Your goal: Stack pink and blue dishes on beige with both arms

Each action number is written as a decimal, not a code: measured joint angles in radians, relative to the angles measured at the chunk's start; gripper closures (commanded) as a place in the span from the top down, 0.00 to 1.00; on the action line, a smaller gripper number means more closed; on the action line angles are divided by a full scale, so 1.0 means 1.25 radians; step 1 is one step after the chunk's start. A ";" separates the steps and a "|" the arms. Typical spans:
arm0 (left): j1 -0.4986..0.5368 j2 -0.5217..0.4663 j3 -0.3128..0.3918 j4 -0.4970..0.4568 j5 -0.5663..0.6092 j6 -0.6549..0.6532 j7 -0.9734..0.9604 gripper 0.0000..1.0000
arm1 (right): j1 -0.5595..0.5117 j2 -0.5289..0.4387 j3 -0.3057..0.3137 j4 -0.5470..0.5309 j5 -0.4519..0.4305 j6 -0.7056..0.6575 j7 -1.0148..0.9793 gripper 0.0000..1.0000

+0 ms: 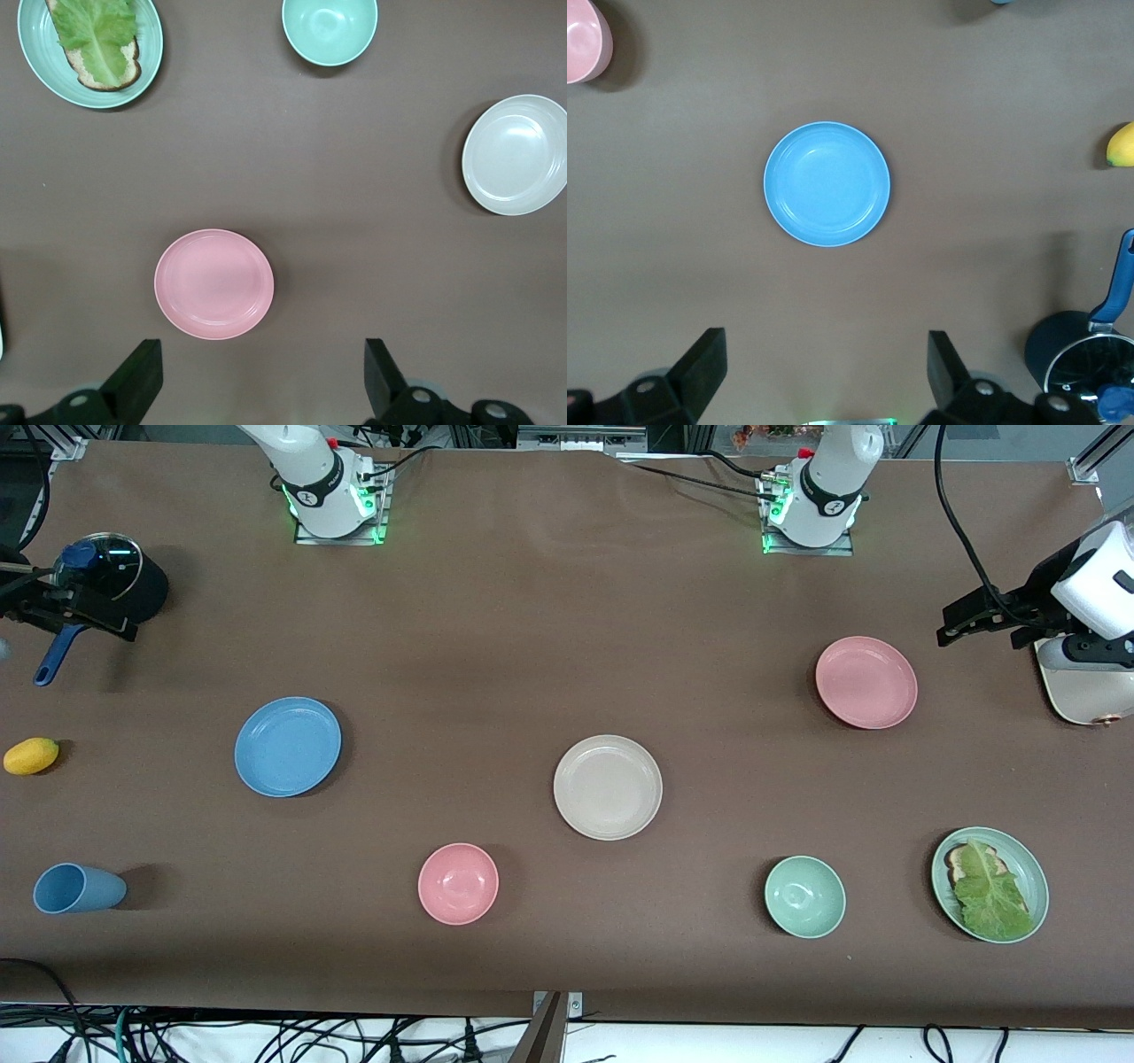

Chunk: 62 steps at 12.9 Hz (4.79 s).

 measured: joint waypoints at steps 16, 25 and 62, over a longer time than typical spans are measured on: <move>-0.001 0.009 0.000 0.002 0.000 0.000 0.000 1.00 | 0.000 0.000 0.000 0.000 0.000 0.003 0.000 1.00; -0.002 0.033 -0.001 0.016 0.000 0.001 0.000 1.00 | 0.000 0.000 0.000 0.000 0.000 0.003 0.000 1.00; 0.247 0.166 0.172 -0.576 -0.361 0.549 0.812 1.00 | 0.000 0.000 0.000 0.000 0.000 0.003 0.000 1.00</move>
